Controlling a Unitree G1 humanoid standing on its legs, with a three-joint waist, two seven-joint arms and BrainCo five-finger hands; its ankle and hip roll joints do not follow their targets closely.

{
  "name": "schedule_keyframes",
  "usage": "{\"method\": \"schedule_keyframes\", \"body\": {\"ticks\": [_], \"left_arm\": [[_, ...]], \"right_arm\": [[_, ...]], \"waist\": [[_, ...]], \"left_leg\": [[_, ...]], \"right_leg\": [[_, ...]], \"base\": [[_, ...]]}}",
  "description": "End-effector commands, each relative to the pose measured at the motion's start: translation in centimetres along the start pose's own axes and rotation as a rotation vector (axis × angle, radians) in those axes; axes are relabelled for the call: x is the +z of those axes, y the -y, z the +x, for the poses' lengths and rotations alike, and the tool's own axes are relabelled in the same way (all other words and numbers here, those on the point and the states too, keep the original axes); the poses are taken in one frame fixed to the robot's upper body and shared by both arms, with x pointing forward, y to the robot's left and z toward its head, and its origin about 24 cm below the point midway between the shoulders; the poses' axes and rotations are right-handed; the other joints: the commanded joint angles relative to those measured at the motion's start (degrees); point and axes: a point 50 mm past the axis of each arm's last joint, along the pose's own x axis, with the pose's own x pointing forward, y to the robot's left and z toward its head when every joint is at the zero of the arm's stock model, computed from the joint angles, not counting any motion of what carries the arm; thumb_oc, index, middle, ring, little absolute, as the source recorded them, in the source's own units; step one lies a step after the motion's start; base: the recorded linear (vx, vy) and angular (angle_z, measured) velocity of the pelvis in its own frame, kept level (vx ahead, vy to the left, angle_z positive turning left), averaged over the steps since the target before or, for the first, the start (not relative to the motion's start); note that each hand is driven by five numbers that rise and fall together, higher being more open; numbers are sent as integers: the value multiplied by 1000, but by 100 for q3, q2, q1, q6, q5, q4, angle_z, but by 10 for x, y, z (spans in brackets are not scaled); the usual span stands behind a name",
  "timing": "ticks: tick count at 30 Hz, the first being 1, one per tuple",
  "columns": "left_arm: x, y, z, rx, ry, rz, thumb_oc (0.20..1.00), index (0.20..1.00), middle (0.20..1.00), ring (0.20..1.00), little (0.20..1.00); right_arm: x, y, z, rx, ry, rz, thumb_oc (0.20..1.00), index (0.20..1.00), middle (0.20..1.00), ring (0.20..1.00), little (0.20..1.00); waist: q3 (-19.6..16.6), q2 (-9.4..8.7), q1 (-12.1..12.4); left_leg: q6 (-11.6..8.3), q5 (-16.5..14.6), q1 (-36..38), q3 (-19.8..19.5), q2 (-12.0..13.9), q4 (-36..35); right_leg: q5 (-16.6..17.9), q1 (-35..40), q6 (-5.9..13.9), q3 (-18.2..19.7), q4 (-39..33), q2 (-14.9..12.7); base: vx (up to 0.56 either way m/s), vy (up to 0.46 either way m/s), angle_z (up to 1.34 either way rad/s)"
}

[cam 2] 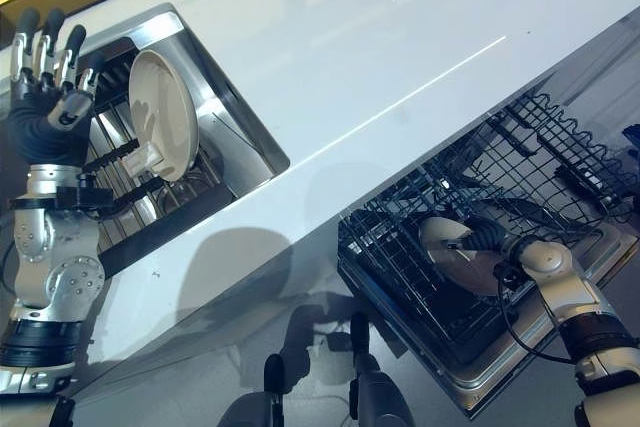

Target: Pick up plates and place into dishwasher.

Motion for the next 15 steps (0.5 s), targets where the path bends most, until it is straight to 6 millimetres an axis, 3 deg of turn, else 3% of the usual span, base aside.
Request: {"method": "schedule_keyframes", "body": {"ticks": [1,3,4,5,6,15], "left_arm": [[18,9,13,-50,134,41,1000,1000,1000,1000,1000],[17,9,12,-48,131,40,1000,1000,1000,1000,1000],[17,9,11,-46,130,40,1000,1000,1000,1000,1000],[17,8,10,-43,128,41,1000,1000,1000,1000,1000],[17,7,8,-40,127,42,1000,1000,1000,1000,1000],[13,-1,-3,-26,95,40,1000,1000,1000,1000,1000]], "right_arm": [[-2,-40,11,151,17,-9,200,200,200,200,200],[-4,-41,11,141,11,-3,200,200,200,200,200],[-5,-41,10,134,10,6,263,263,263,263,263],[-6,-41,9,126,12,15,884,884,884,884,884],[-7,-41,8,115,11,23,1000,1000,1000,1000,1000],[-18,-35,-3,41,-7,75,1000,1000,1000,1000,1000]], "waist": [[-178,15,-41],[-219,-2,-36],[-243,-14,-32],[-261,-27,-38],[-287,-40,-42],[-635,-163,-43]], "left_leg": [[90,659,-822,-251,-21,121],[94,655,-775,-231,-28,83],[96,653,-737,-218,-31,56],[101,649,-692,-206,-34,31],[104,643,-654,-191,-38,16],[147,562,-266,-89,-97,-142]], "right_leg": [[-1038,33,163,-263,822,-250],[-1040,70,173,-264,806,-252],[-1039,105,178,-263,790,-252],[-1040,139,182,-255,779,-253],[-1042,175,184,-248,770,-253],[-1052,537,254,-173,643,-281]], "base": [[14,47,1],[21,50,1],[33,57,1],[37,62,0],[35,57,0],[52,64,1]]}}
